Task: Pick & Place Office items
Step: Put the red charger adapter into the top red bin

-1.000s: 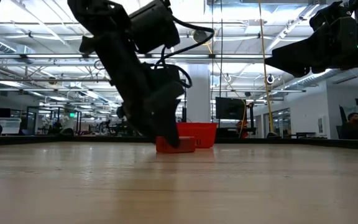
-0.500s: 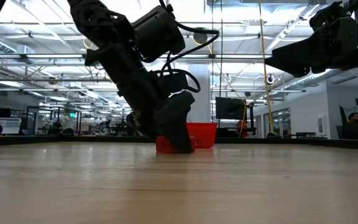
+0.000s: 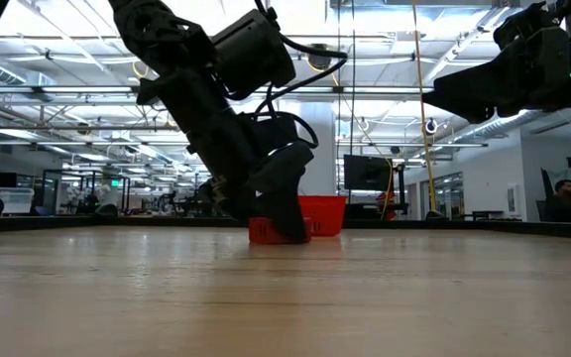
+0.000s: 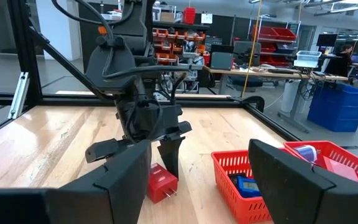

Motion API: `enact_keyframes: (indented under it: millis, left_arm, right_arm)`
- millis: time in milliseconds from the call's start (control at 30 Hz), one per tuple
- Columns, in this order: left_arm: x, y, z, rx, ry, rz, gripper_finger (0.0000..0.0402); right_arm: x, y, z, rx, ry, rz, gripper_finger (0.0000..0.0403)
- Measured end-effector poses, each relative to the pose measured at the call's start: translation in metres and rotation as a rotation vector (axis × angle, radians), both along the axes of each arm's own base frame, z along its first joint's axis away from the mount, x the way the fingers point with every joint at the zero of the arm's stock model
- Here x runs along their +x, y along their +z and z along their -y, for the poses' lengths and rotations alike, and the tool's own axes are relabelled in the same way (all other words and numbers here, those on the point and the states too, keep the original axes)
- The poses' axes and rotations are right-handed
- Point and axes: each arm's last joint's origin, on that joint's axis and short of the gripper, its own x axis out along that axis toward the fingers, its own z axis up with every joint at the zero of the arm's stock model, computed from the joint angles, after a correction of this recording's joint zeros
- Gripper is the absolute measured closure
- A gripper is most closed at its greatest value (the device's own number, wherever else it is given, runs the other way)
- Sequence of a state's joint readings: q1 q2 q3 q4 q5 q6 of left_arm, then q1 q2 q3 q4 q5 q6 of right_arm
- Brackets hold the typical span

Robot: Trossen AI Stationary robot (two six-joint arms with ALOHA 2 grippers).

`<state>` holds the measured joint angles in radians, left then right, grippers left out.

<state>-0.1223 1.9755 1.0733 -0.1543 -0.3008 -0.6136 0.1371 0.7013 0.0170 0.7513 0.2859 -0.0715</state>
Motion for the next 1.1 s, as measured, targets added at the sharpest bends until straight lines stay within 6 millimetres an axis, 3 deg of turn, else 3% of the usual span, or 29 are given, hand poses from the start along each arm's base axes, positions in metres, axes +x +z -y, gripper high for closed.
enact_keyframes:
  millis: [300,600,1100]
  left_arm:
    - [-0.001,-0.001,-0.001,0.0,0.019,-0.004,0.0192]
    - [-0.003,0.009,0.0,0.003,-0.004,0.008,0.0193]
    - [-0.027,0.126,-0.01,0.208,-0.1,0.302,0.0191]
  right_arm:
    - [0.0,0.0,0.0,0.0,0.0,0.0,0.014]
    - [0.0,0.0,0.0,0.0,0.0,0.0,0.014]
    - [0.0,0.0,0.0,0.0,0.0,0.004,0.014]
